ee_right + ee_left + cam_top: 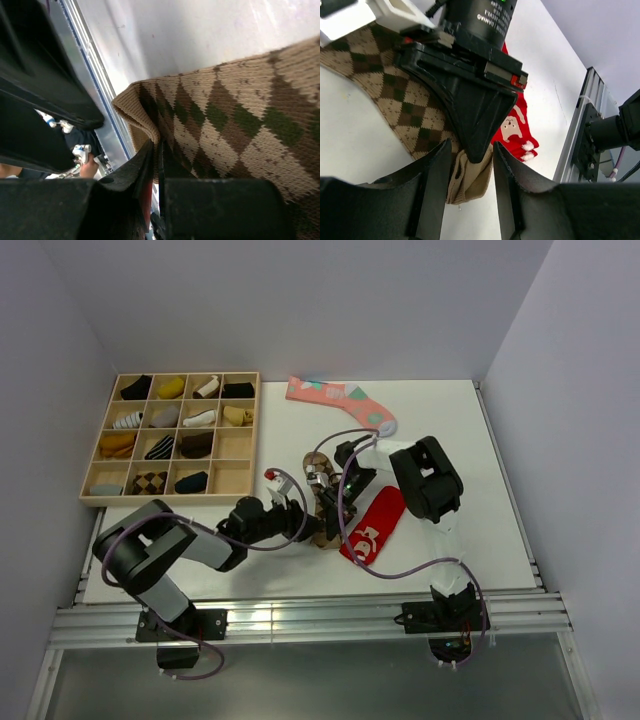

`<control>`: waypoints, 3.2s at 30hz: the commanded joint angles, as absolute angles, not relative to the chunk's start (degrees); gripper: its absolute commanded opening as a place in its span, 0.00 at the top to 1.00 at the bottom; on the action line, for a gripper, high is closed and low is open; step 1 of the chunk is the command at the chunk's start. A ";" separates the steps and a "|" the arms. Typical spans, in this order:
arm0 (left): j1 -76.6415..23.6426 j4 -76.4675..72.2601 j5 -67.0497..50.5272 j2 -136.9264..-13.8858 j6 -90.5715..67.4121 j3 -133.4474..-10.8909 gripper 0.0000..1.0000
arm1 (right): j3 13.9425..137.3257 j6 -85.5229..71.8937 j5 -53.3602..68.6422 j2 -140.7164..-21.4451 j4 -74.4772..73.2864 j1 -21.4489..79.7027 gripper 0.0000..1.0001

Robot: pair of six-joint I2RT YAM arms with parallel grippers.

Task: Roll the socks
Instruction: Adjust the sock at the center of the board, then move the sock to the center of the board.

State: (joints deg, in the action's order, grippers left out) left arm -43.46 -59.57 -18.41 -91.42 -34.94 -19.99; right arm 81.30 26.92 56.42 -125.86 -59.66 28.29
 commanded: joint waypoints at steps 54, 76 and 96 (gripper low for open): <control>-48.95 -47.83 -16.35 -100.46 -38.66 -27.24 0.99 | 82.01 27.16 53.18 -123.40 -58.10 24.61 0.87; -48.87 -12.31 -6.16 -94.40 -47.11 -39.81 0.99 | 64.45 27.96 34.50 -102.58 -44.94 17.93 0.66; -48.87 -4.66 -11.24 -96.94 -47.37 -45.08 1.00 | 63.28 29.08 22.48 -94.93 -36.47 13.89 0.67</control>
